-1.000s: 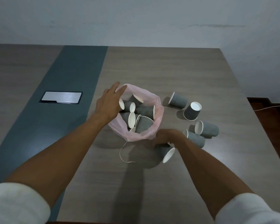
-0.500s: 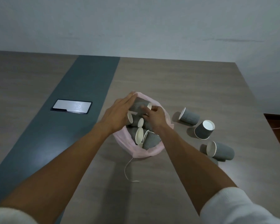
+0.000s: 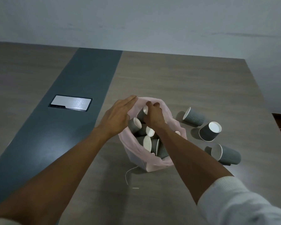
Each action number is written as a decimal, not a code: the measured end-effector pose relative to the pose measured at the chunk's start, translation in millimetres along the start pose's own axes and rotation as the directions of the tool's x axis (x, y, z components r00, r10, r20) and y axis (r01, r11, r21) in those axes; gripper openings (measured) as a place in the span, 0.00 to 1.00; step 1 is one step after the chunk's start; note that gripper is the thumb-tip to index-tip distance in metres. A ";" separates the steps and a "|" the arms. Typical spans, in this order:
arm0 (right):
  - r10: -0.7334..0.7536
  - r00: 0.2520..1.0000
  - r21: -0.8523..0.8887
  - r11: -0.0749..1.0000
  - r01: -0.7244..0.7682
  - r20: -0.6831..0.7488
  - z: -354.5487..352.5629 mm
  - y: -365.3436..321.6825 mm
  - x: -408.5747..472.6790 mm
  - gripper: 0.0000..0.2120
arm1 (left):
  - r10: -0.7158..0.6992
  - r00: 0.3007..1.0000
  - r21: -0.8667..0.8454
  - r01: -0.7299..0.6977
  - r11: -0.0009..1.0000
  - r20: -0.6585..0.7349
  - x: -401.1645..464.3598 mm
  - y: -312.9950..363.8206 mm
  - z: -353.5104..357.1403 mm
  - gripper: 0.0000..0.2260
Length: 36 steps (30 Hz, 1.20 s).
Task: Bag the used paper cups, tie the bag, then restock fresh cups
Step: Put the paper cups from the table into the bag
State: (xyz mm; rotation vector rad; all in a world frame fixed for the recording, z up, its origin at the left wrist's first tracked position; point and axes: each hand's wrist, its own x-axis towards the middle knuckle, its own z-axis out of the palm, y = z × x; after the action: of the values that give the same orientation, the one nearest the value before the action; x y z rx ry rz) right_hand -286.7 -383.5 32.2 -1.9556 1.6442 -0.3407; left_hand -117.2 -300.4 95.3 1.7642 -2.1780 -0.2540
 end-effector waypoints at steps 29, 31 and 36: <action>-0.001 0.832 0.395 0.880 0.264 -0.555 -74.1 111.7 -15.4 0.10 | -0.198 0.970 -0.097 0.212 0.972 0.140 54.0 20.4 25.4 0.42; -0.122 0.849 0.417 0.830 0.371 -0.514 -61.3 102.4 -36.7 0.10 | -0.207 0.967 -0.109 0.224 0.968 0.149 55.4 23.2 21.6 0.42; -0.181 0.978 0.323 0.924 0.206 -0.105 -31.0 102.9 -65.1 0.11 | -0.195 0.964 -0.107 0.216 0.970 0.183 53.8 35.7 16.7 0.42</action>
State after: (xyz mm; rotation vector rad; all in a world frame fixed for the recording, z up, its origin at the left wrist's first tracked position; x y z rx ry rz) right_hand -401.7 -338.3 9.8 -1.8634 1.3326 -0.7260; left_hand -165.7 -346.1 99.3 1.9608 -2.0367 -0.6004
